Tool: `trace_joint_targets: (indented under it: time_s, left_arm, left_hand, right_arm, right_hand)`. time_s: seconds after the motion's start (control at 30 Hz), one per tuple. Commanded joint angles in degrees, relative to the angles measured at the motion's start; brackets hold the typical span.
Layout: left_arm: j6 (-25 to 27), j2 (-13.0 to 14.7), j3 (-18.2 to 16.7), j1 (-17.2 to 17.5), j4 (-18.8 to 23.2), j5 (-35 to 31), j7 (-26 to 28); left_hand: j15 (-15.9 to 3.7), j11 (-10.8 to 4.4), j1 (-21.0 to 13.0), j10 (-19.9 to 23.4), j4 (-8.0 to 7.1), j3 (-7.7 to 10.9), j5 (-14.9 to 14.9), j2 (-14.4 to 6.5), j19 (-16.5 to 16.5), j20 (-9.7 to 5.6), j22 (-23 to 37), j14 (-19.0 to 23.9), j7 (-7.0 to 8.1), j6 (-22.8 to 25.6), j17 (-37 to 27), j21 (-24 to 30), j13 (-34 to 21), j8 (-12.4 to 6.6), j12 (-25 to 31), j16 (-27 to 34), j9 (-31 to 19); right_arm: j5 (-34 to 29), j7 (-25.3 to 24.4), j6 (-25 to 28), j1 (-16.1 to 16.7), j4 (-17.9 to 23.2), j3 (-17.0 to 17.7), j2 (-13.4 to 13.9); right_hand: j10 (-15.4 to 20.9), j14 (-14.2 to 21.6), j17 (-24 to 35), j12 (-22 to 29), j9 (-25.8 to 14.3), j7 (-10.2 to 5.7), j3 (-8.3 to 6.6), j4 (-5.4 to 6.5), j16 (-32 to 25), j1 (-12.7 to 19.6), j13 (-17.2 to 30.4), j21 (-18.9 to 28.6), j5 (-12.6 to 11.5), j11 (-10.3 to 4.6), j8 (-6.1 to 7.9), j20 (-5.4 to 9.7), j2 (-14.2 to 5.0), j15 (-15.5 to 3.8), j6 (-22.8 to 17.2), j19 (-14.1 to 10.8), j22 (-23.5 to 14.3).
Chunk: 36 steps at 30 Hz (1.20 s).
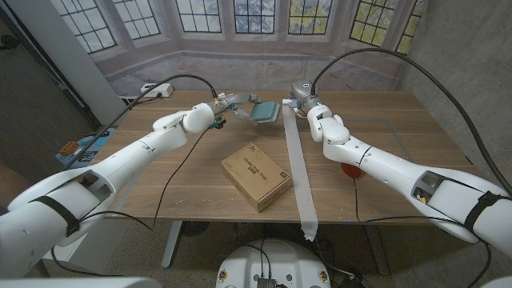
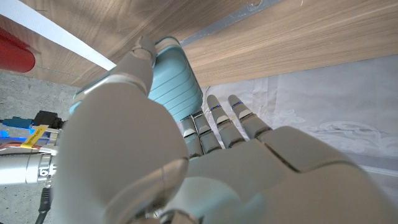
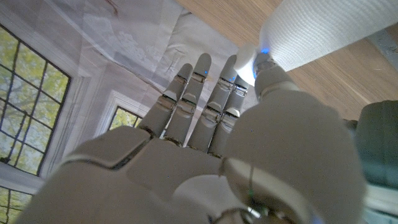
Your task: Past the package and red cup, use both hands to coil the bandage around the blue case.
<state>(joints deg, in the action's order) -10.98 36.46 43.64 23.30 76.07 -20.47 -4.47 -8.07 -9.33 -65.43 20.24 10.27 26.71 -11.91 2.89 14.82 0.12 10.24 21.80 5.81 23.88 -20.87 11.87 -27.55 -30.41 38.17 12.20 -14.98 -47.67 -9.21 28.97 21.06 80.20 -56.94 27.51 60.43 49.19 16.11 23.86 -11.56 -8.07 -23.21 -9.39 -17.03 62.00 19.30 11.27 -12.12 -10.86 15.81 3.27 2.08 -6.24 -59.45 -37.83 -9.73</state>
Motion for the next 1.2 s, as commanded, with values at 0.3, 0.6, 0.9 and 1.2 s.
trace_joint_targets:
  time_s: [0.3, 0.6, 0.9, 1.2]
  left_arm:
    - [4.1, -0.1, 0.1, 1.8, 4.3, 1.5, -1.0]
    - [6.1, 0.4, 0.1, 2.4, 6.2, 1.7, -1.9]
    - [8.6, -0.1, 0.7, 1.9, 7.2, 1.6, -3.6]
    - [10.1, -1.1, 1.6, 0.8, 7.2, 1.5, -4.8]
  left_hand:
    - [0.42, -2.60, 3.1, 4.0, -1.35, 1.48, -0.3, -3.8, -0.6, -0.06, 0.2, 0.2, 0.00, 1.9, -0.2, -0.2, -13.5, -17.76, 0.4, -0.3, 0.0]
    - [0.42, -2.50, 3.0, 4.1, -1.28, 1.45, -0.3, -3.9, -0.7, -0.06, 0.2, 0.2, 0.02, 1.8, -0.2, -0.2, -13.6, -17.87, 0.3, -0.3, 0.2]
    - [0.49, -2.48, 3.1, 4.0, -1.36, 1.46, -0.4, -3.9, -0.8, -0.02, 0.2, 0.1, -0.09, 1.8, -0.2, -0.2, -13.7, -17.99, 0.3, -0.4, 0.3]
    - [0.77, -2.31, 3.2, 3.7, -1.37, 1.45, -0.4, -4.0, -1.0, 0.03, 0.2, -0.1, -0.18, 1.5, -0.2, -0.2, -13.7, -17.99, 0.2, -0.5, 0.4]
  right_arm:
    - [0.9, -2.5, -0.6, -1.4, -2.2, -0.8, -1.5]
    - [1.4, -3.7, -1.1, -2.0, -3.3, -1.0, -1.9]
    - [1.4, -4.6, -1.2, -2.6, -3.9, -1.4, -2.4]
    - [0.6, -5.8, -1.6, -3.4, -5.0, -2.3, -3.1]
  right_hand:
    - [0.8, 0.5, 0.2, 0.4, -0.3, 0.08, 0.18, 0.07, 0.4, 0.6, 0.4, 0.0, 0.1, -0.04, 0.16, 2.95, -0.22, -7.29, -0.6, -0.5, -0.1]
    - [0.9, 0.7, 0.3, 0.4, -0.3, 0.01, 0.25, -0.01, 0.5, 0.9, 0.4, 0.0, 0.1, -0.04, 0.13, 2.99, -0.25, -7.40, -0.7, -0.5, -0.1]
    - [0.9, 0.8, 0.3, 0.4, -0.3, 0.01, 0.31, 0.01, 0.7, 1.1, 0.4, 0.0, 0.1, -0.16, 0.09, 3.10, -0.28, -7.31, -0.8, -0.5, -0.1]
    - [0.9, 0.9, 0.4, 0.4, -0.3, -0.01, 0.31, 0.01, 0.8, 1.4, 0.5, 0.0, 0.1, -0.19, 0.05, 3.10, -0.36, -7.36, -0.9, -0.5, -0.1]
